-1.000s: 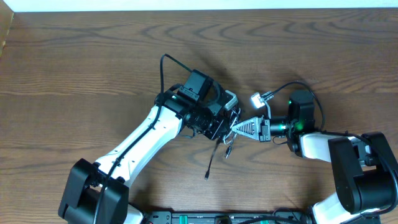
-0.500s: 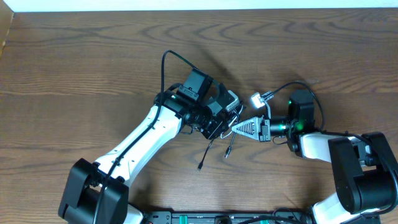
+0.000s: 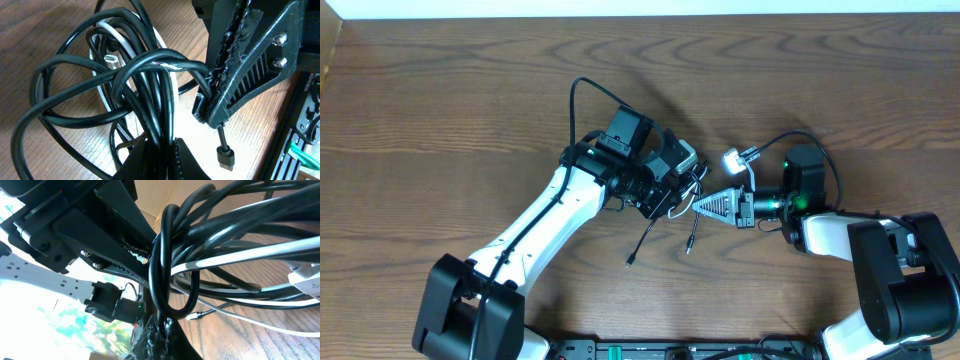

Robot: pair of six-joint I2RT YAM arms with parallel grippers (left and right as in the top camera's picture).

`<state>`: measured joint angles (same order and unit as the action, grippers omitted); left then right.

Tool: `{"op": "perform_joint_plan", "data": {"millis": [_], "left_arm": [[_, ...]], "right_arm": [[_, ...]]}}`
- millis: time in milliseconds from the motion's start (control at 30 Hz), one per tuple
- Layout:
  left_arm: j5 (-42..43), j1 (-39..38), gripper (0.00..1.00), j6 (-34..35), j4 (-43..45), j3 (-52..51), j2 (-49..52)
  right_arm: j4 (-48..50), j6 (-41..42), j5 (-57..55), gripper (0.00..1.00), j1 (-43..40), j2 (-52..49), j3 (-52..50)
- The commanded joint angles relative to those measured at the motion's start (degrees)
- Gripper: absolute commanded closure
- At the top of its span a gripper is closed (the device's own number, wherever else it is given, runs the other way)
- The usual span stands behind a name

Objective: Untangle cables

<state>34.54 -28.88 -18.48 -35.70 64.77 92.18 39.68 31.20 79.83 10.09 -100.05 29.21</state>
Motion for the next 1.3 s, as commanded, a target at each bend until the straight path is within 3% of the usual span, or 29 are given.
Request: {"op": "perform_joint_plan", "data": {"millis": [0, 267, 567, 667, 767, 1000, 1100, 1267], "left_arm": [[-0.5, 0.2, 0.93, -2.0, 0.3, -0.8, 0.3], [-0.7, -1.1, 0.93, -2.5, 0.2, -0.8, 0.3], [-0.7, -1.1, 0.92, -2.5, 0.2, -0.8, 0.3], [-0.8, -1.1, 0.93, -2.5, 0.2, -0.8, 0.3], [-0.8, -1.1, 0.93, -2.5, 0.4, -0.8, 0.3], [-0.8, -1.1, 0.93, -2.5, 1.7, -0.8, 0.3], [-0.8, -1.1, 0.93, -2.5, 1.8, -0.8, 0.3], [-0.8, -1.0, 0.93, -2.5, 1.7, -0.8, 0.3]], "right_arm": [[0.0, 1.7, 0.2, 0.99, -0.3, 0.4, -0.2], [4.3, 12.1, -4.7, 0.99, -0.9, 0.4, -0.2], [19.8, 24.5, -6.8, 0.99, -0.9, 0.4, -0.2], [19.7, 24.5, -6.8, 0.99, -0.9, 0.4, -0.2], [19.7, 24.5, -3.8, 0.74, -0.9, 0.4, -0.2], [16.3, 22.9, 1.6, 0.62, -0.6, 0.4, -0.2], [10.1, 17.7, 1.3, 0.62, -0.3, 0.4, -0.2], [-0.7, 9.0, -1.4, 0.75, -0.3, 0.4, -0.2]]}}
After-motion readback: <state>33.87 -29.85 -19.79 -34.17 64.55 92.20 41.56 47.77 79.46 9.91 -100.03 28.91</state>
